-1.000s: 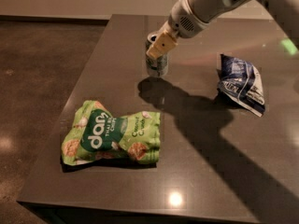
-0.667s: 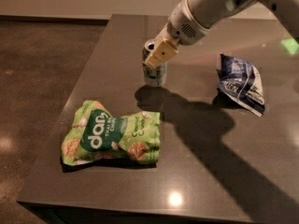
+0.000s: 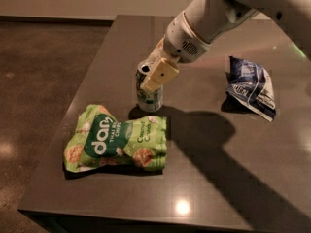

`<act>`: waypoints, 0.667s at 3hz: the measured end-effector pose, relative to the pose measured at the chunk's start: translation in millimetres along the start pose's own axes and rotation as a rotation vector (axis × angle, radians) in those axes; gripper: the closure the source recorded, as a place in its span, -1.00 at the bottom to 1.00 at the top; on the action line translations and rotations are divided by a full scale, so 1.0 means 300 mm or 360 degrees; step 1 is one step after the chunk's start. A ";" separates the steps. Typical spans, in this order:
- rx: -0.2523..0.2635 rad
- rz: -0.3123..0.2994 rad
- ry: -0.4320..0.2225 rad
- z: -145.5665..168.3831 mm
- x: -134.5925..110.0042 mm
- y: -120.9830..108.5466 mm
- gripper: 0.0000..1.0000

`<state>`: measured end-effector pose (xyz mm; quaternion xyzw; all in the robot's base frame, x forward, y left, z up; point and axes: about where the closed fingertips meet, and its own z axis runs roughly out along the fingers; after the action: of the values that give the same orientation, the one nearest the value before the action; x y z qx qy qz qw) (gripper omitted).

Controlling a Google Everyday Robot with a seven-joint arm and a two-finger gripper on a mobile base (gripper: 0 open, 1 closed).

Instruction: Move 7up can near green rice chip bag

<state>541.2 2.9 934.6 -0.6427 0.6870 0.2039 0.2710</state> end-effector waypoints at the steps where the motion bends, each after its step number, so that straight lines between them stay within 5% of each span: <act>1: -0.0079 -0.0066 0.0003 0.040 -0.014 0.058 0.71; 2: -0.0131 -0.0116 -0.0017 0.065 -0.022 0.091 0.25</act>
Offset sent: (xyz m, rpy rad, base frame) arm -0.0349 0.0252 -0.0174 0.0314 0.0181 0.1696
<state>516.4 22.6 922.0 -0.6769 0.6526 0.2254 0.2553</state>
